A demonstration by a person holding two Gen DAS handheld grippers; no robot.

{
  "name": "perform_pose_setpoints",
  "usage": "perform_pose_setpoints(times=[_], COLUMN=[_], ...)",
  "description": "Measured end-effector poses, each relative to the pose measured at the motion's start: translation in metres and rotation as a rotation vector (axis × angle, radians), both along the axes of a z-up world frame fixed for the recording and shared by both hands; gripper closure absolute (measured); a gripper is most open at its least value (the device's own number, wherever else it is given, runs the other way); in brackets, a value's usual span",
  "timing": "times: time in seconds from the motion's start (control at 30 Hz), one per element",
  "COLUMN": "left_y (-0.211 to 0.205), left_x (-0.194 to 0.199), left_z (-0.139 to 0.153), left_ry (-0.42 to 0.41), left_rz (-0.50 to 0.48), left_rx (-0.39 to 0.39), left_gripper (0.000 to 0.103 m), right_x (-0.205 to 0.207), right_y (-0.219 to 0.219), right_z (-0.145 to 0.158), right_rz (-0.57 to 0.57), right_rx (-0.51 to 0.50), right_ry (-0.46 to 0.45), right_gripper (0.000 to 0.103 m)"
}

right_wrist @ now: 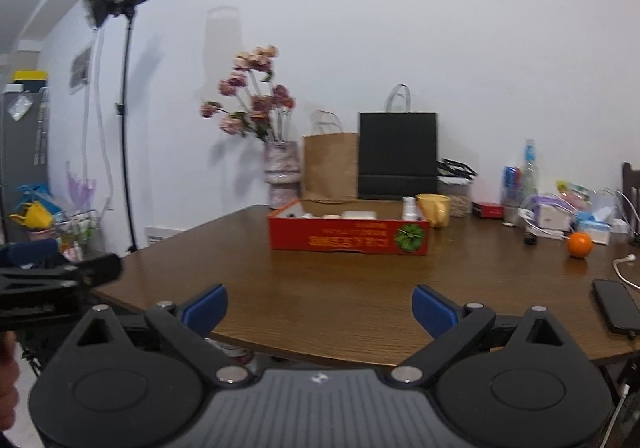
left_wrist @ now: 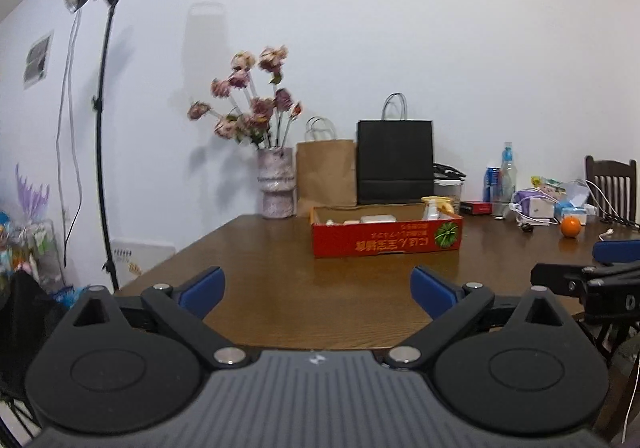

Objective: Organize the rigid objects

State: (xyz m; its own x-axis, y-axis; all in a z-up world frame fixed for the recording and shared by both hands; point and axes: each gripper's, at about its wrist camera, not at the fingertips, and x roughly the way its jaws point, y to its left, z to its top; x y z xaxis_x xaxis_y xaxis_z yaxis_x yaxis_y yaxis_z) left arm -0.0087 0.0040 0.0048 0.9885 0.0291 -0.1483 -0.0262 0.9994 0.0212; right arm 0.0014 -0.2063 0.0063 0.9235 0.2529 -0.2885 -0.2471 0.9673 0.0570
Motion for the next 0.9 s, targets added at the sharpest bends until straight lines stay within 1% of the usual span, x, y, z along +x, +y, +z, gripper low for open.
perform_pose_setpoints(times=[0.23,0.6,0.9], left_y=[-0.0006,0.0007,-0.0006], left_x=[-0.0018,-0.0009,-0.0034], left_z=[0.002,0.001,0.0004], left_ry=[-0.024,-0.028,-0.049], left_rz=[0.0,-0.011,-0.009], left_rx=[0.004,-0.001,0.01], left_gripper=[0.002,0.002,0.0], right_x=[-0.0027,-0.0011,0.0001], right_y=[-0.0007,-0.0005,-0.0006], right_z=[0.0045,0.0048,0.0041], right_rz=[-0.009,-0.011,-0.01], right_rx=[0.004,0.002,0.001], right_ry=[-0.012,-0.012,-0.012], right_gripper=[0.004,0.004,0.004])
